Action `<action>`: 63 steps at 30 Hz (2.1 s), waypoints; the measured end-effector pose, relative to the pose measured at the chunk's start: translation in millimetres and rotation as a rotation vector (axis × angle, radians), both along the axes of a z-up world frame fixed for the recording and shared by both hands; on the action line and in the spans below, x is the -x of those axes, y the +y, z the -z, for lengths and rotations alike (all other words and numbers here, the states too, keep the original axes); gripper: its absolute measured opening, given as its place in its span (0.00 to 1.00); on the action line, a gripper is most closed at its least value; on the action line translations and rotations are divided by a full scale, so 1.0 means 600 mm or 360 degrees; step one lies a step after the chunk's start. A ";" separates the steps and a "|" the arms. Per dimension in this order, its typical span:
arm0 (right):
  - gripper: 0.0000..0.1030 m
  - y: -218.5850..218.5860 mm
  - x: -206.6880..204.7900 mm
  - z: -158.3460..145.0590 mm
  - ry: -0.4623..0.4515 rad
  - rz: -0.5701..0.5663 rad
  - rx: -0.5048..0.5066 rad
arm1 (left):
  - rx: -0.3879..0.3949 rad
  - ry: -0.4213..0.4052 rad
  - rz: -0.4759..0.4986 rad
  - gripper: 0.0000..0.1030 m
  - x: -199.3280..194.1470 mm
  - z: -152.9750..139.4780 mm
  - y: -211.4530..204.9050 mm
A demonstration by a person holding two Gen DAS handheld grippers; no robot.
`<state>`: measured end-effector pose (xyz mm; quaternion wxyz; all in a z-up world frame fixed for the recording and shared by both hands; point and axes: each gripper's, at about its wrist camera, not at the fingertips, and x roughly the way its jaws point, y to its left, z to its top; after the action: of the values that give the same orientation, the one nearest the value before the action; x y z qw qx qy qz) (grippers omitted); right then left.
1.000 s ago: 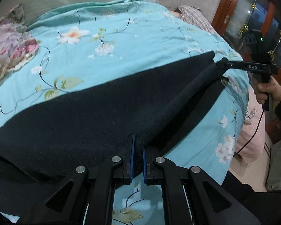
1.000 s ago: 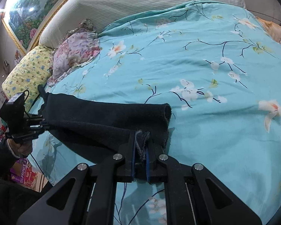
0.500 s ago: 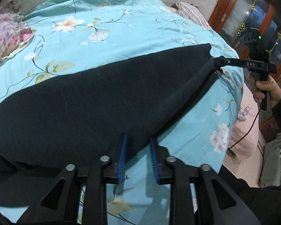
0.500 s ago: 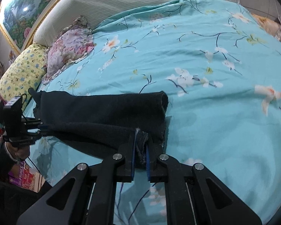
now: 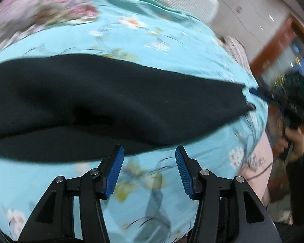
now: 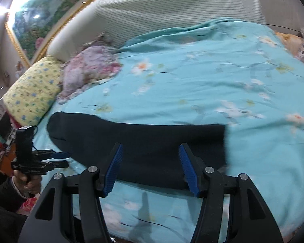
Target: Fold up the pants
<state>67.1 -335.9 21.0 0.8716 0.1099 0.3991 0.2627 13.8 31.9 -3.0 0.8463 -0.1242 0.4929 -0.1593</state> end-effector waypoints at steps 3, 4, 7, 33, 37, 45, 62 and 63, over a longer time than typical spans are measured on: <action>0.57 0.060 -0.001 0.001 0.0000 -0.0116 -0.0054 | 0.0009 -0.0004 -0.0126 0.52 0.013 -0.005 0.048; 0.57 0.077 -0.001 0.002 0.0000 -0.0147 -0.0062 | 0.0011 -0.0008 -0.0168 0.52 0.017 -0.007 0.064; 0.57 0.138 0.000 0.006 0.0007 -0.0253 -0.0084 | -0.0015 -0.0030 -0.0301 0.55 0.029 -0.016 0.111; 0.53 0.484 0.085 0.058 -0.0446 -0.0785 0.0622 | 0.0145 0.0118 -0.1047 0.59 0.000 0.021 0.363; 0.49 0.490 0.072 0.082 -0.0434 -0.0769 0.0731 | 0.0122 0.0103 -0.1068 0.57 -0.015 0.022 0.368; 0.40 0.481 0.042 0.111 -0.0342 -0.0726 0.0730 | 0.0027 0.0116 -0.1076 0.35 -0.014 0.024 0.372; 0.38 0.486 0.036 0.110 -0.0323 -0.0718 0.0700 | -0.0013 0.0076 -0.1129 0.49 0.002 0.011 0.393; 0.38 0.487 0.035 0.110 -0.0321 -0.0719 0.0702 | -0.0011 0.0089 -0.1130 0.45 -0.004 0.015 0.394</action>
<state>46.3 -43.5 -45.2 0.8292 -0.1993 0.3724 0.3662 16.2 268.1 -12.1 0.8355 -0.2893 0.4424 0.1499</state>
